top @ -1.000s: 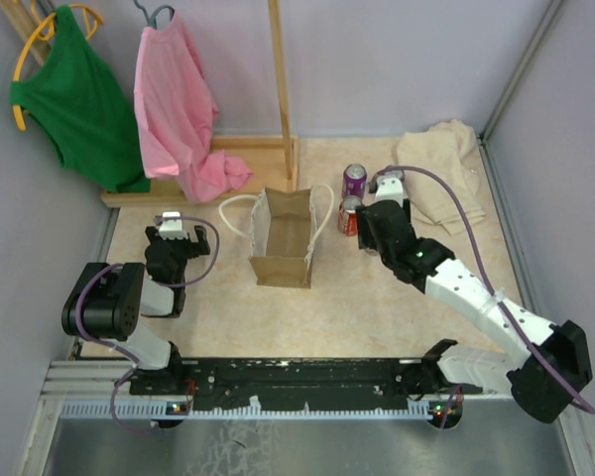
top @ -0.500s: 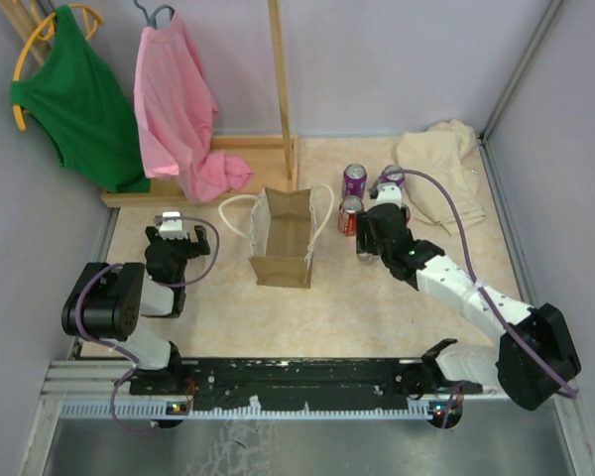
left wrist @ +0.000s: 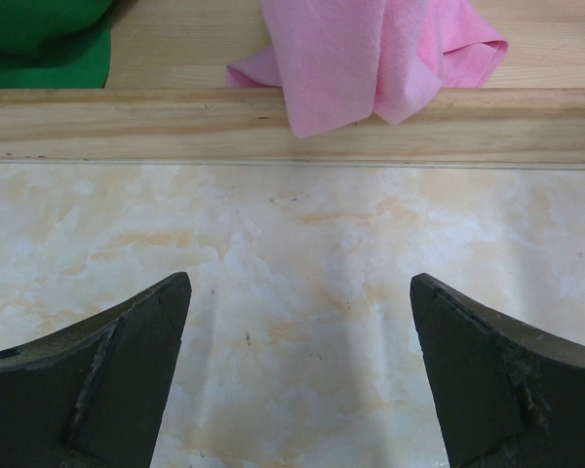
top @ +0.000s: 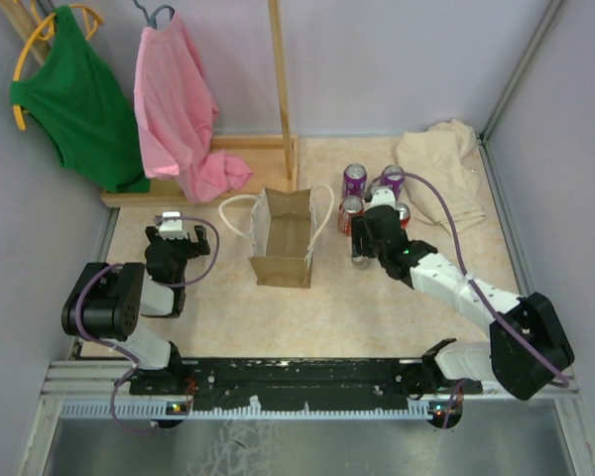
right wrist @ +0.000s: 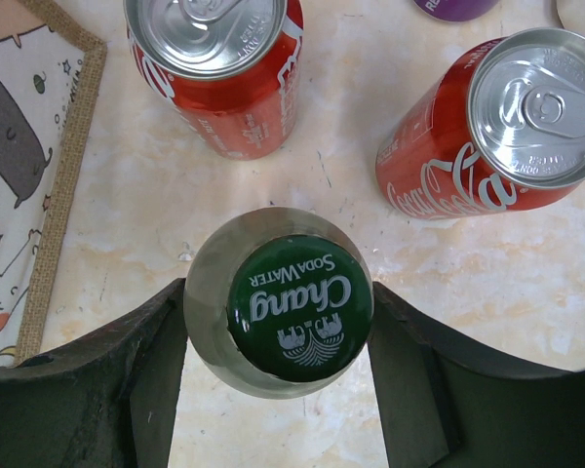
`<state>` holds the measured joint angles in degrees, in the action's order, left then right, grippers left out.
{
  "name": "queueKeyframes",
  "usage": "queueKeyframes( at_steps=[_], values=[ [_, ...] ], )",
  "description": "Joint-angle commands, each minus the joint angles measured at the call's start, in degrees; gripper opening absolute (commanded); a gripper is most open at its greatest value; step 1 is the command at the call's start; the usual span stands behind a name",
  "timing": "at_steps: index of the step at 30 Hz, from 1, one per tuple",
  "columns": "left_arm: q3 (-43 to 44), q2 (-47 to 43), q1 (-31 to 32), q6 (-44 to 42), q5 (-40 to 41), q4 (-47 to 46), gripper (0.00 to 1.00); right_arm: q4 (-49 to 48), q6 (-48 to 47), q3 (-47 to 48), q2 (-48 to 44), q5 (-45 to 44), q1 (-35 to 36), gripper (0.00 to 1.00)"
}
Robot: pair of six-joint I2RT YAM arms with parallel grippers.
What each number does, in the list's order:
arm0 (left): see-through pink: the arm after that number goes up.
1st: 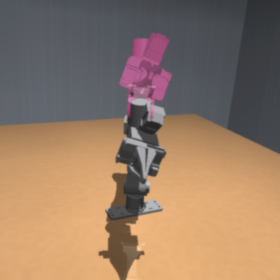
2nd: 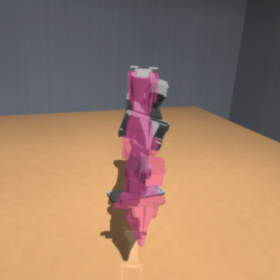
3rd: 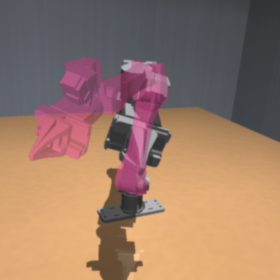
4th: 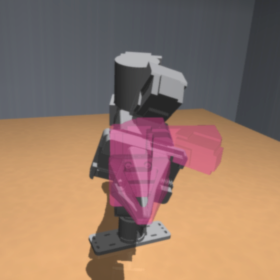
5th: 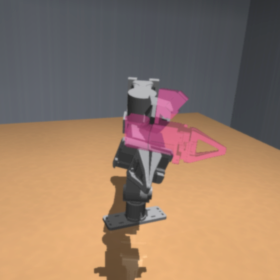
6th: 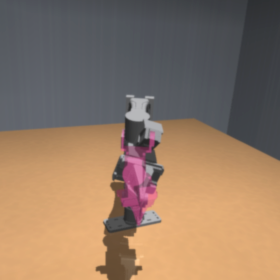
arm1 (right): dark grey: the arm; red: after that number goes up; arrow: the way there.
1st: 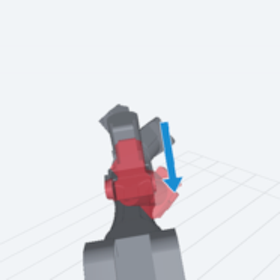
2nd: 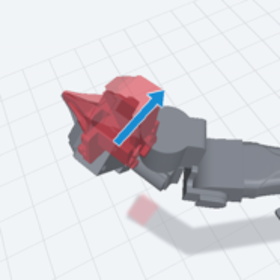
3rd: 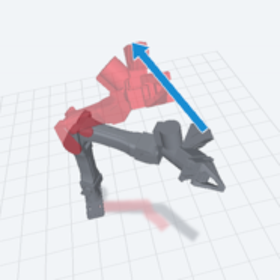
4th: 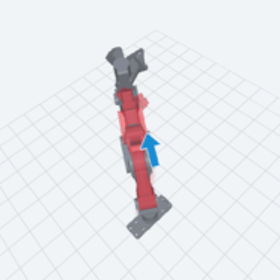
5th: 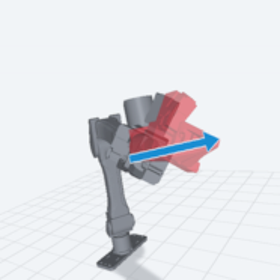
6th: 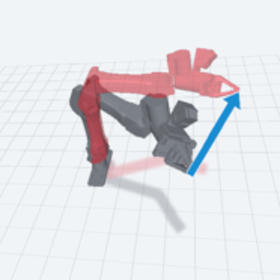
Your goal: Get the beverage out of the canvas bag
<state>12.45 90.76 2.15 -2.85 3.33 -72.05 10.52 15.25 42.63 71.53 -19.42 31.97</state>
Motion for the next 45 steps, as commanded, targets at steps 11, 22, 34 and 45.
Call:
queueKeyframes(
  at_steps=[11,22,34,45],
  values=[
    [0.74,0.38,0.30,-0.29,-0.65,-2.39,1.00,-8.46,0.07,-1.22,1.10,-0.11,-0.17,0.46],
    [0.74,0.38,0.26,-0.21,-0.61,-2.39,1.00,-5.99,-0.63,0.01,0.05,-4.23,2.61,0.92],
    [0.79,0.40,0.25,-0.29,-0.61,-2.34,1.00,-3.92,-2.13,5.42,-10.15,-11.58,5.39,0.98],
    [0.82,0.47,0.25,-0.24,-0.61,-2.30,1.00,-9.38,-7.56,2.96,-21.33,-22.52,5.34,0.99]
  ],
)
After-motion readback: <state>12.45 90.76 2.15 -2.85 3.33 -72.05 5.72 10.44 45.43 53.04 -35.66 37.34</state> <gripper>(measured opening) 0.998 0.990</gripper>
